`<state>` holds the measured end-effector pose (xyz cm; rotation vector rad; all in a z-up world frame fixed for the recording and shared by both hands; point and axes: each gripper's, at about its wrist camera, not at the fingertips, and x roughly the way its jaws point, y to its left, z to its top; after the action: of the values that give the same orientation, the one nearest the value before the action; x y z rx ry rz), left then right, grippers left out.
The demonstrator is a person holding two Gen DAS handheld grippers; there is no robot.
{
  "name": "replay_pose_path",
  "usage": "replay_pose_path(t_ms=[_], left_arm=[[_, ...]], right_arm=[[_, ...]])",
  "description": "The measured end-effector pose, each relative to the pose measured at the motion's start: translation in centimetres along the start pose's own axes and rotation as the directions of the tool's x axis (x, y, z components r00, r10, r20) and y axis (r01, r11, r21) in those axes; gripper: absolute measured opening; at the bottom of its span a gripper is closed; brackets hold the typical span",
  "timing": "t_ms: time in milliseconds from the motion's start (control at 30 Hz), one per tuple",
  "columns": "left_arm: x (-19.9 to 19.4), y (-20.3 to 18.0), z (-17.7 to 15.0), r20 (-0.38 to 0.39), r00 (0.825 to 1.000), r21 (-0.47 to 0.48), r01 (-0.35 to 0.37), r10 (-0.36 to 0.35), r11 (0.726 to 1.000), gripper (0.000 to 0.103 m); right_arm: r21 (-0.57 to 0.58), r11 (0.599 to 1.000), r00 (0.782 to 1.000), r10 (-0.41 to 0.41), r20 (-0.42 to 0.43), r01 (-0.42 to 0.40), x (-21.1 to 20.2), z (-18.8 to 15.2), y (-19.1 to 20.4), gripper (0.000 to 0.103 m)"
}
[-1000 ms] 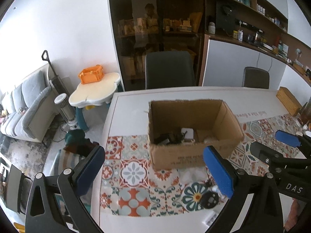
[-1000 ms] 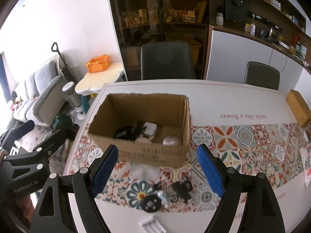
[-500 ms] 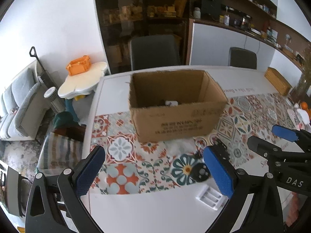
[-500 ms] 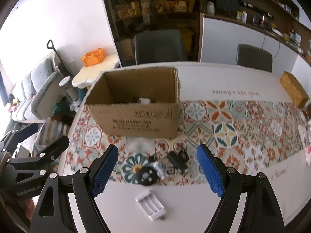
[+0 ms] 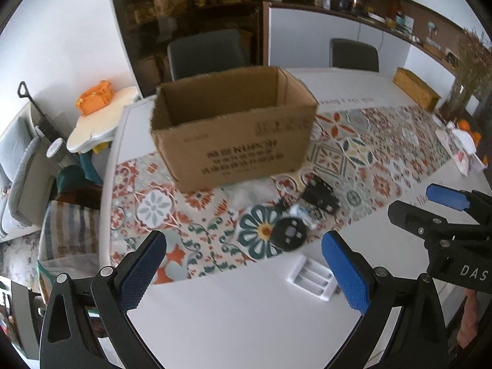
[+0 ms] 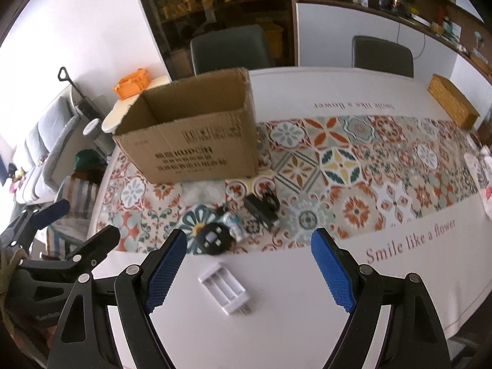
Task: Organize rigid objects
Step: 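Move both grippers back down toward the white battery charger on the table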
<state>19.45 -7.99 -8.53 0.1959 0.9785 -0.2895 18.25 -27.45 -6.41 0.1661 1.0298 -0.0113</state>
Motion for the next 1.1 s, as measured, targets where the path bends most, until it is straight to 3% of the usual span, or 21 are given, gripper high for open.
replay_pose_path(t_ms=[467,1100], left_arm=[[4.0,-3.7,-2.9,-0.135,0.988,0.065,0.081,-0.071,0.995,0.103],[10.2,-7.9,-5.4,-0.311,0.942,0.126,0.175,-0.128,0.976,0.103]], right_arm=[[0.077,0.997,0.993,-0.021,-0.115,0.03,2.0,-4.4,-3.7,0.083],[0.144,0.987,0.965,-0.035,-0.259,0.075,5.4,-8.1,-7.5,0.083]])
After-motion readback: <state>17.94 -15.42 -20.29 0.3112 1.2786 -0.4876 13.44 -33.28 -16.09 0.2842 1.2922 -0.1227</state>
